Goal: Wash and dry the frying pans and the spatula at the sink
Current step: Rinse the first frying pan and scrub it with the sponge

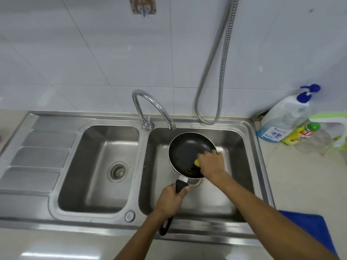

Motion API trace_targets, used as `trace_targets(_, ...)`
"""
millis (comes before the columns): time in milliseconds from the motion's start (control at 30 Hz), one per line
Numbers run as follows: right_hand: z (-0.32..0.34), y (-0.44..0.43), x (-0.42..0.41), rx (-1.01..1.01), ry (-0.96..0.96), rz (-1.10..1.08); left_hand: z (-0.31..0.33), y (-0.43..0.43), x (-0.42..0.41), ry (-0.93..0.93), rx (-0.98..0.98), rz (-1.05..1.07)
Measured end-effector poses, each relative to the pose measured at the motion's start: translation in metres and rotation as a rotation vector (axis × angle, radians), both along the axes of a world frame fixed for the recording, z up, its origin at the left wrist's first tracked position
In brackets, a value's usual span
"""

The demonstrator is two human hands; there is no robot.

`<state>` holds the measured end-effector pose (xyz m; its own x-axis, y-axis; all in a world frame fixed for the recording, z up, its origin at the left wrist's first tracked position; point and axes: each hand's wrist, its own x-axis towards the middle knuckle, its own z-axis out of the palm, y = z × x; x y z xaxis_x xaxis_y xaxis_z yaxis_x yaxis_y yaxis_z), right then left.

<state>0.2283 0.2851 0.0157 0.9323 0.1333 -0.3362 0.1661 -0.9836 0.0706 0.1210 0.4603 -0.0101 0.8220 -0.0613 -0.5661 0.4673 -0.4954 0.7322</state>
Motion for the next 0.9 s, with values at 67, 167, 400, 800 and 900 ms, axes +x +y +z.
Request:
trace_targets(67, -0.003, 0.013, -0.023, 0.243, 0.163, 0.025, -0.001, -0.005, -0.006, -0.016, 0.042, -0.072)
trace_targets(167, -0.01, 0.036, -0.01, 0.466, 0.13, -0.093, 0.003, -0.016, -0.017, -0.031, 0.068, -0.161)
trace_targets(400, -0.012, 0.028, 0.037, 0.606, -0.109, -0.4, 0.015, -0.001, -0.005, -0.081, 0.137, -0.184)
trace_targets(800, -0.015, -0.038, 0.017, -0.011, -0.038, -0.056, 0.014, 0.001, -0.014, -0.114, 0.193, -0.205)
trace_targets(900, -0.009, -0.009, 0.033, 0.425, -0.154, -0.201, 0.018, -0.012, -0.016, -0.135, 0.216, -0.234)
